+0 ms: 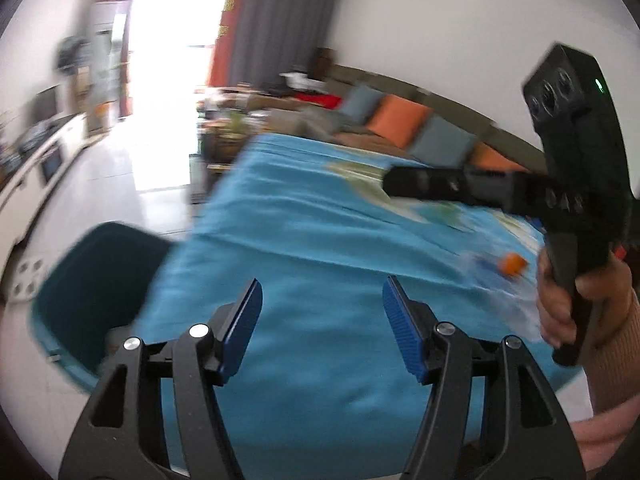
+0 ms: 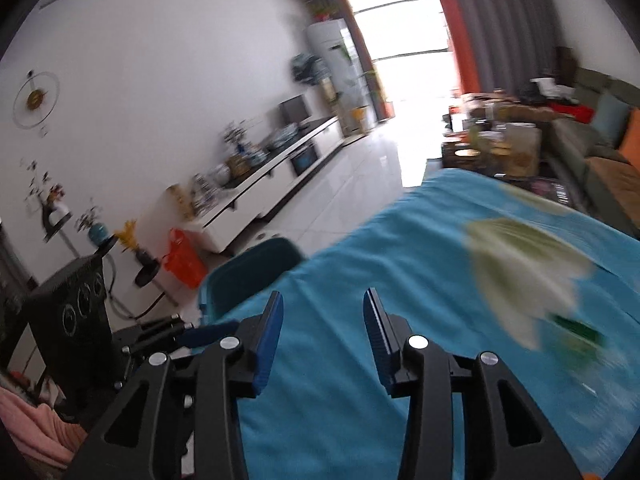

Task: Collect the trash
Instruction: 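Move both grippers back over the bed toward the remaining trash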

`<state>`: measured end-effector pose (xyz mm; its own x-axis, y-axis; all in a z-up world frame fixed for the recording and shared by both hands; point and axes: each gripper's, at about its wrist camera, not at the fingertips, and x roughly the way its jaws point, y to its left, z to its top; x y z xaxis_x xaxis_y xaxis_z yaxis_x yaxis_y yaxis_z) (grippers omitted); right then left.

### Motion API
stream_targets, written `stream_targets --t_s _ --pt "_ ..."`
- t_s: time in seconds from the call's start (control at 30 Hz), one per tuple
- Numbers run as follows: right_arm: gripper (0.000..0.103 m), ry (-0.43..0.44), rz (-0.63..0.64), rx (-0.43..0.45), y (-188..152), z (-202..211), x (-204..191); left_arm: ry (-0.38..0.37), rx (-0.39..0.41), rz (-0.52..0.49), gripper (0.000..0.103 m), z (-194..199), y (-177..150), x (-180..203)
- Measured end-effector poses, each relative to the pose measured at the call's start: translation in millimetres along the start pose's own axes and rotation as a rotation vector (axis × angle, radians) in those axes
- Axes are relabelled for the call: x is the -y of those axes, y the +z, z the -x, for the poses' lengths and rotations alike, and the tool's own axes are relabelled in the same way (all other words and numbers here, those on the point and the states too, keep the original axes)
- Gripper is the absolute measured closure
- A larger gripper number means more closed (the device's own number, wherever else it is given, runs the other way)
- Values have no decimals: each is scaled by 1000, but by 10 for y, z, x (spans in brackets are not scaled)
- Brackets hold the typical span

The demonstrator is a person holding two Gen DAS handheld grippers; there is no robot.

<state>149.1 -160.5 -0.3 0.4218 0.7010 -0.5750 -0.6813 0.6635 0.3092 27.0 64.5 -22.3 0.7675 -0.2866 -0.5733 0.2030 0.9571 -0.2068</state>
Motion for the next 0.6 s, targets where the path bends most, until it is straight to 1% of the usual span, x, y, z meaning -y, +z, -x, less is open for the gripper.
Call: stream_targets --t_s 0.03,0.23,0.27,0.43,0.53,0.6 --pt "64 -37 -19 18 -50 167 128 -29 -11 -22 41 -63 1 139" --pt "64 -178 -133 81 -300 762 679 -175 -70 -153 42 -412 -3 883" --pt "64 -190 -148 88 -331 819 748 -195 -84 -168 42 -480 5 990" --pt "64 -251 -229 131 -526 1152 1105 -252 -141 -234 45 -805 46 1426" --pt "64 -269 -254 147 -603 1254 1220 -273 -174 -256 48 -872 43 1539" --pt "64 -275 -267 155 -649 1304 1264 -279 -201 -269 54 -991 77 1630"
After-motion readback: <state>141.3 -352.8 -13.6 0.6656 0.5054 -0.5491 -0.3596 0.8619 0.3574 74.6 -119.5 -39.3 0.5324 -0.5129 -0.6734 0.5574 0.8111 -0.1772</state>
